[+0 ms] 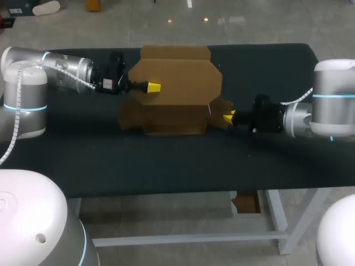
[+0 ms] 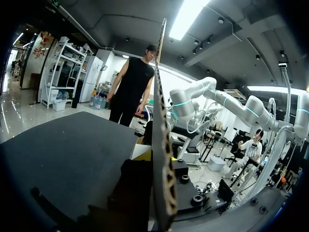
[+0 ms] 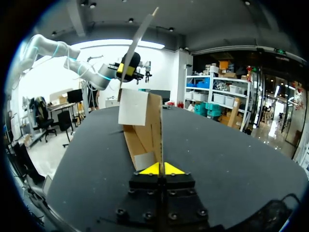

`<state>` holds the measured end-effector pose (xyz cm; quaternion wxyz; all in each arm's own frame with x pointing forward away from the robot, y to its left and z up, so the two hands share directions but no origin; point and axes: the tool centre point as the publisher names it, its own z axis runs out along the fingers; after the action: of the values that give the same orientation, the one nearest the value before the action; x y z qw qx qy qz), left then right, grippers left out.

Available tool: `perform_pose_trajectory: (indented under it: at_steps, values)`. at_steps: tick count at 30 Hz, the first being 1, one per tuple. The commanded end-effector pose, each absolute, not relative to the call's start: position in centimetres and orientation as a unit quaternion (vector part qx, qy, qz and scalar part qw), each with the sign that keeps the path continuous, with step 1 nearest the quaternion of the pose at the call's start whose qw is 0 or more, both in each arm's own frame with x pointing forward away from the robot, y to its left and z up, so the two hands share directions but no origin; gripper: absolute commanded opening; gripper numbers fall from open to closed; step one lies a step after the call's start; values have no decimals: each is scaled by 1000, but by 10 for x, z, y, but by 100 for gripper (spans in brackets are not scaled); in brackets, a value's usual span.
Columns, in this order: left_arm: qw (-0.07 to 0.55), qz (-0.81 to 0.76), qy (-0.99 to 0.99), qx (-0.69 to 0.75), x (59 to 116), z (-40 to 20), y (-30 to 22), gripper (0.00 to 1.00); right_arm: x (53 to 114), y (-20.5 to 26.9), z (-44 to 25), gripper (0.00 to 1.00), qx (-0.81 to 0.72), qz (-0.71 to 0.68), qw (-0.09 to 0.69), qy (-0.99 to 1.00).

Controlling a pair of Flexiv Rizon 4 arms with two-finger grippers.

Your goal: Assemble the packaging by folding the flat box into shape, placing the metal phone stand inside, and closing the box properly

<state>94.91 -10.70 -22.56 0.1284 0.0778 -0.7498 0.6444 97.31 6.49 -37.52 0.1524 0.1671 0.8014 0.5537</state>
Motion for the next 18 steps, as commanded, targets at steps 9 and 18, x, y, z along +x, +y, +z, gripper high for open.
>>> perform_pose_trajectory:
  at_steps: [9,18]
  values:
    - [129,644,-750,77,948,-227,-107,0,969,77,-377,0,179,555,157,797]
    - [129,644,-750,77,948,-227,-107,0,959,82,-382,0,196,556,163,791]
